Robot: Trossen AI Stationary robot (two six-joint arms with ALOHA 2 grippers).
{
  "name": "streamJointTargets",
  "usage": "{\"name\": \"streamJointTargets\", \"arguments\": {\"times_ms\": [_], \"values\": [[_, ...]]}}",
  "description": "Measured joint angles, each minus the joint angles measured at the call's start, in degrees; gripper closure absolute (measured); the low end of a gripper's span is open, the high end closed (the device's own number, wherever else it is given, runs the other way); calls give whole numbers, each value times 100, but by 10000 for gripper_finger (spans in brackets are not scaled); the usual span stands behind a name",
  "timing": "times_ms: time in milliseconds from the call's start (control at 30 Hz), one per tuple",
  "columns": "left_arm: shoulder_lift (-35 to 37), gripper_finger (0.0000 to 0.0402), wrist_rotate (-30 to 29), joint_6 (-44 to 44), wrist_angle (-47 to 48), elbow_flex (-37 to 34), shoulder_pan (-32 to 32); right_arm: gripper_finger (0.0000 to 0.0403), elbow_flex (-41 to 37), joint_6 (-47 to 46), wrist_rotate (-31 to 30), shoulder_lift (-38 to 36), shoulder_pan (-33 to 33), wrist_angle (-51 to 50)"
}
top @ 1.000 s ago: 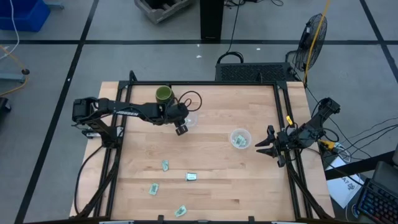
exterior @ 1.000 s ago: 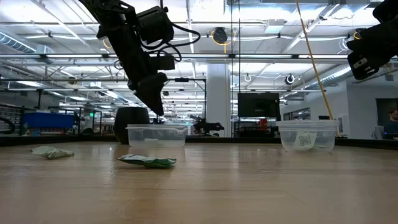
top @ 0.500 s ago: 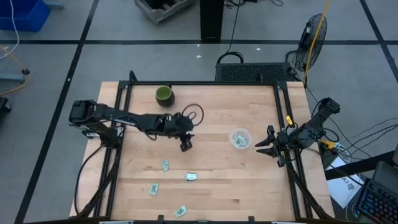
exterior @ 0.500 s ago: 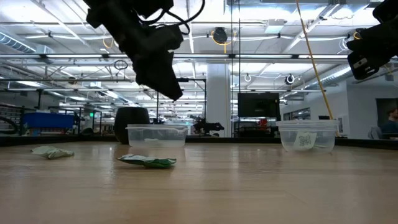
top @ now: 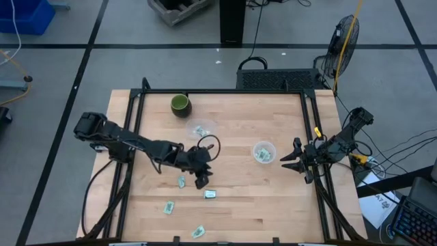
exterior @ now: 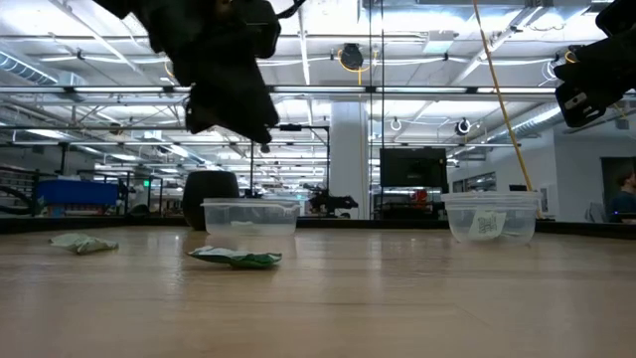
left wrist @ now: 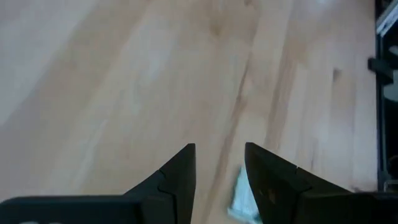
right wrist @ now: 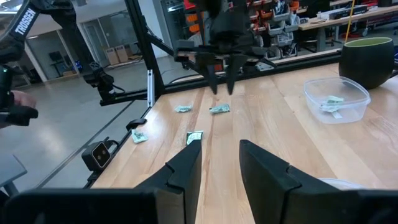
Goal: Pick and place items into bin
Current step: Put the green stevia packet into the left transparent bin
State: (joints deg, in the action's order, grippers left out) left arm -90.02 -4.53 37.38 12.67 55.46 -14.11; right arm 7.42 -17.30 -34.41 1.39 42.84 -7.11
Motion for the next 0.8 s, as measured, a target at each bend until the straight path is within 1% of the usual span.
{"name": "streamJointTargets", "arguments": {"times_ms": [100,200,333,500,633,800], "values": [[0,259,2,188,326,0,-195,303,0,0,0,0,-1,2],[0,259,22,705,707,-11,-350,303,0,0,0,0,1,2],[0,259,4,1516,464,-301,-515,303,0,0,0,0,0,1],[0,259,298,2688,-77,-725,-592,303,0,0,0,0,-1,2],[0,259,297,2996,-741,-933,-647,303,0,0,0,0,-1,1],[0,259,226,3452,-818,-1118,-738,303,1,0,0,0,0,1]]}}
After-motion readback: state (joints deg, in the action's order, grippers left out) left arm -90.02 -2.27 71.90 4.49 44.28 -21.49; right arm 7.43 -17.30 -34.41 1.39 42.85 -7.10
